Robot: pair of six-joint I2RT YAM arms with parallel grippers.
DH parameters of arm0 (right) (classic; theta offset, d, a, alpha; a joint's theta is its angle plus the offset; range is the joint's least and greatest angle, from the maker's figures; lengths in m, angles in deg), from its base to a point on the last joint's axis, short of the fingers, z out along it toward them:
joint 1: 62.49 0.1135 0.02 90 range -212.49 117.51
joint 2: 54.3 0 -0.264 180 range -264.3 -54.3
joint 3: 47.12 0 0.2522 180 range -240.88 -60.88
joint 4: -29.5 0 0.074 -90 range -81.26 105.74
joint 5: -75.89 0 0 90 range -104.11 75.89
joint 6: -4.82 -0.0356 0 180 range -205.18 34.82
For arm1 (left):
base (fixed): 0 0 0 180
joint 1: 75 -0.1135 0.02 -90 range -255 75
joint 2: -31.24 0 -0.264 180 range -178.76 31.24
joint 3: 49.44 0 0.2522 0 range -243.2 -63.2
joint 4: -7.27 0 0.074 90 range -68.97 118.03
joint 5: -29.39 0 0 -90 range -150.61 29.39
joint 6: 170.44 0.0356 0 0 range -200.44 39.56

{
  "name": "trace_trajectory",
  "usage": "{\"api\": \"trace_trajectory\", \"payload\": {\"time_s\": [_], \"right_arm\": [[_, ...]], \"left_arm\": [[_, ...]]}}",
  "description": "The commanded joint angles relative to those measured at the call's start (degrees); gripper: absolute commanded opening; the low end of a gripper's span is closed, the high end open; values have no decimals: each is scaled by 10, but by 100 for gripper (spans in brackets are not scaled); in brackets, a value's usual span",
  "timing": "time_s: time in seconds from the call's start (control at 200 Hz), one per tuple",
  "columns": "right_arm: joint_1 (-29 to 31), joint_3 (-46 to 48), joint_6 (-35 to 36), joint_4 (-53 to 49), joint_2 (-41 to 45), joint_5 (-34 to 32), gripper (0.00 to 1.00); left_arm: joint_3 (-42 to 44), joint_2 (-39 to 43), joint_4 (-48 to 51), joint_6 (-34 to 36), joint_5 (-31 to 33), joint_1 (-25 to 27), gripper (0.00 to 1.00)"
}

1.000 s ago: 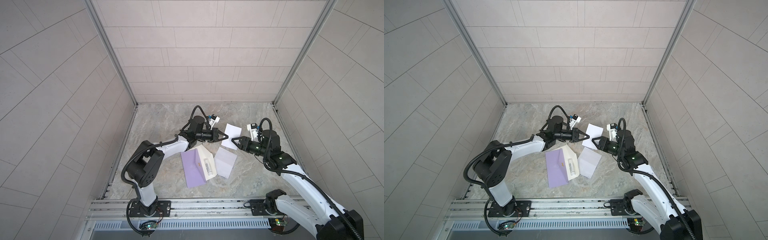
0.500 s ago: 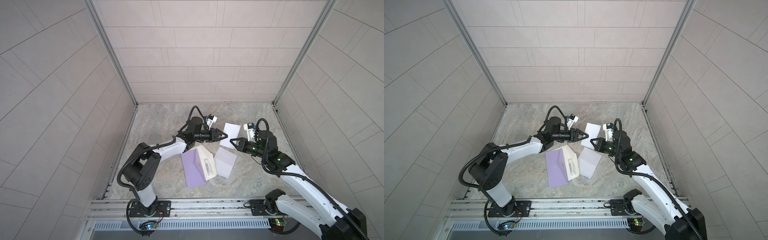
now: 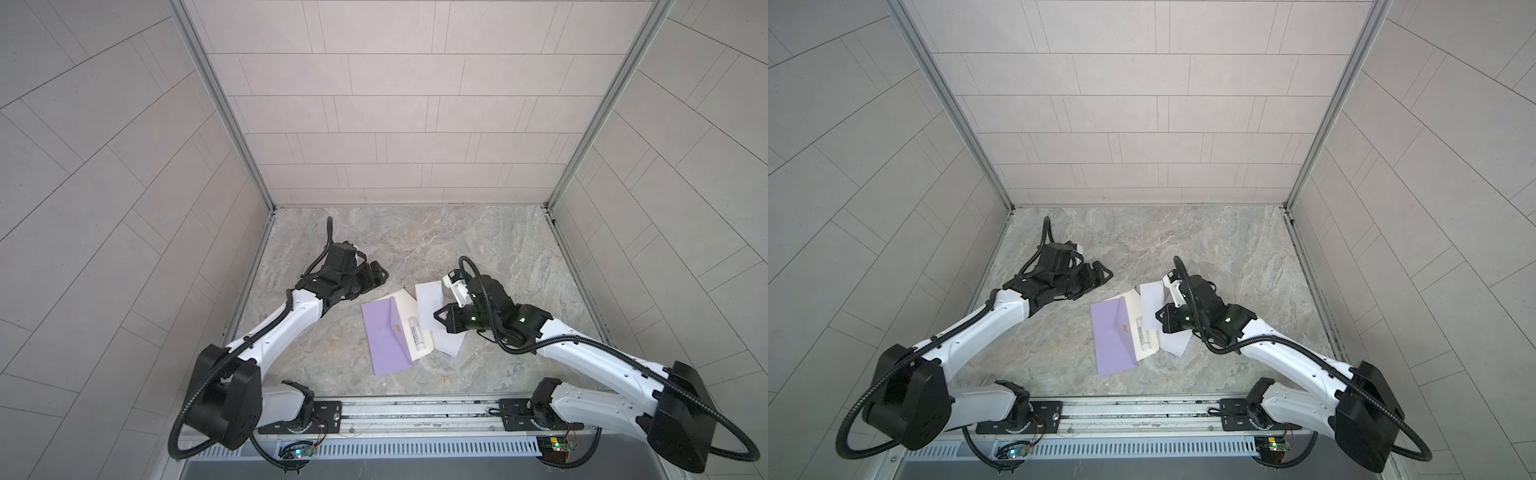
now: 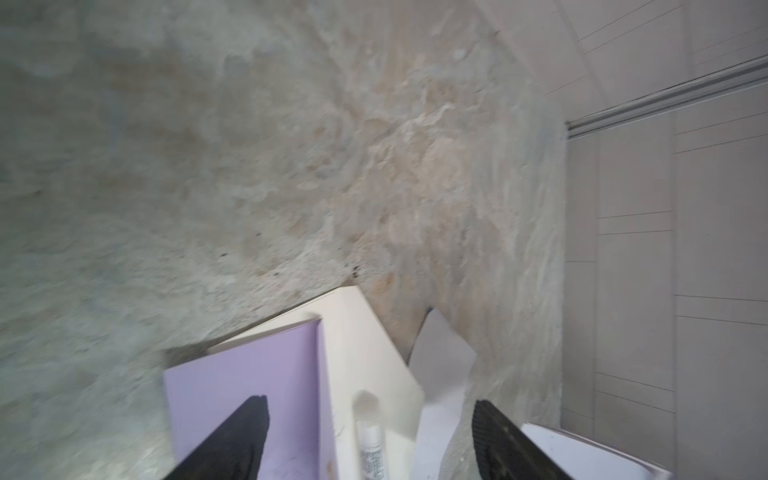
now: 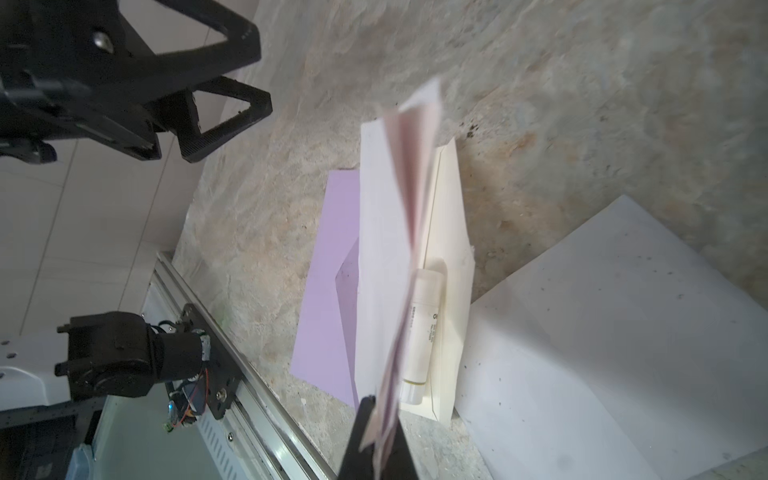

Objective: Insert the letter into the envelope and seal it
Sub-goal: 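Carry the held letter over the lilac envelope with the right gripper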

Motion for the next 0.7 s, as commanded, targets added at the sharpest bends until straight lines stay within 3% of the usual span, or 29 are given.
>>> {"api": "trace_trajectory", "payload": {"time_s": [0.0, 0.24, 0.691], "right_arm": [[36, -39, 49, -19, -44, -8, 0], [106, -127, 114, -60, -147, 19, 0], [131, -236, 114, -139, -308, -70, 0]], "left_arm": [[17, -16, 113, 50, 10, -7, 84], [49, -51, 129, 60, -16, -7, 79], [46, -136, 138, 87, 40, -7, 67]]}}
